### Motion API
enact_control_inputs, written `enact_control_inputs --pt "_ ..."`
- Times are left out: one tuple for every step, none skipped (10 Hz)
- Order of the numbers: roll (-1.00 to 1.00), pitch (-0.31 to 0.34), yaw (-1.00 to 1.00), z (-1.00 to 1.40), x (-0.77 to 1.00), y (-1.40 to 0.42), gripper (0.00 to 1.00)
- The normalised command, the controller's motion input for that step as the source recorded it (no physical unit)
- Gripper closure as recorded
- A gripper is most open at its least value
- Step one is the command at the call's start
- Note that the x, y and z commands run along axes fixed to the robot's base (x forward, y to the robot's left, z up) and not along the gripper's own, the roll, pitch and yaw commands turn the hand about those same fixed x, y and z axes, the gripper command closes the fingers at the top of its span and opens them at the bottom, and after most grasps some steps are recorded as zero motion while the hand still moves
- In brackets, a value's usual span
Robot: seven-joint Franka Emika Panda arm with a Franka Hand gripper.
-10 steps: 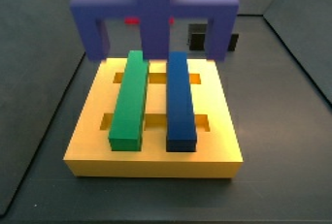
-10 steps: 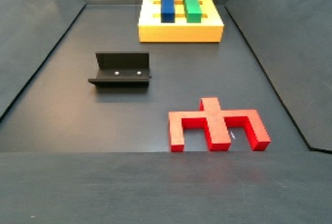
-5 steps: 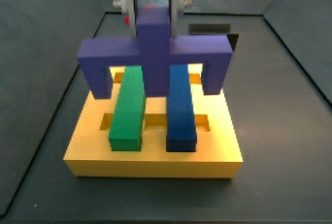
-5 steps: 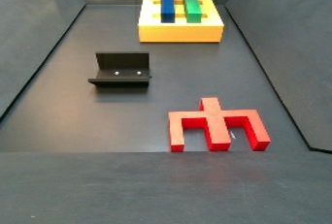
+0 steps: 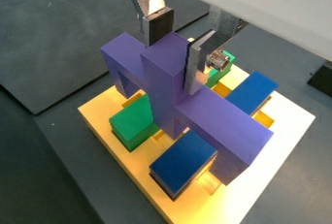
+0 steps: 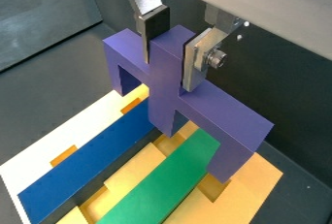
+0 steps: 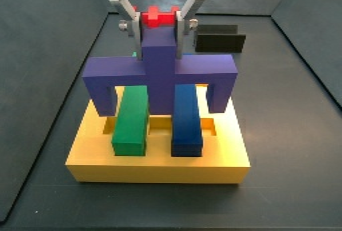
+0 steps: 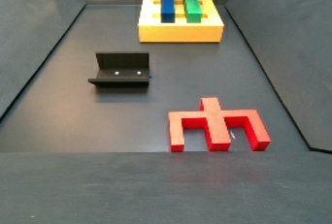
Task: Pick up the purple object. Move up. Move to above the board. Insert the purple object.
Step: Insert the purple object.
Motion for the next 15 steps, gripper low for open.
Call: enact_control_inputs --pt "-0.17 0.0 0.0 -0.13 0.02 0.0 1.0" --pt "-0.09 0.0 0.0 -0.07 0.0 0.0 1.0" --pt "0.0 0.0 0.01 -0.17 0.04 0.0 1.0" --pt "0.0 0.0 0.0 -0.18 0.05 0.0 1.0" --pt "0.02 0.0 0.0 -0.17 0.07 0.0 1.0" --pt "0.0 0.0 0.0 -0.19 0.18 0.01 1.0" --pt "0.0 0.0 0.0 -0.19 0.24 0.03 1.0" --pt "0.0 0.0 0.0 -0.23 0.12 0.01 1.0" --pt "0.0 0.0 0.0 -0.23 0.0 0.04 1.0" --pt "-0.04 0.0 -0.02 0.0 0.0 0.09 1.0" --pt "-0.05 0.0 0.01 0.13 0.0 0.0 1.0" --pt "0.0 0.0 0.0 0.31 -0.13 0.0 1.0" --pt "0.0 0.0 0.0 0.35 -0.16 0.0 1.0" --pt "0.05 0.0 0.0 0.09 -0.14 0.0 1.0" --pt "0.07 -0.036 0.0 0.0 -0.17 0.0 1.0"
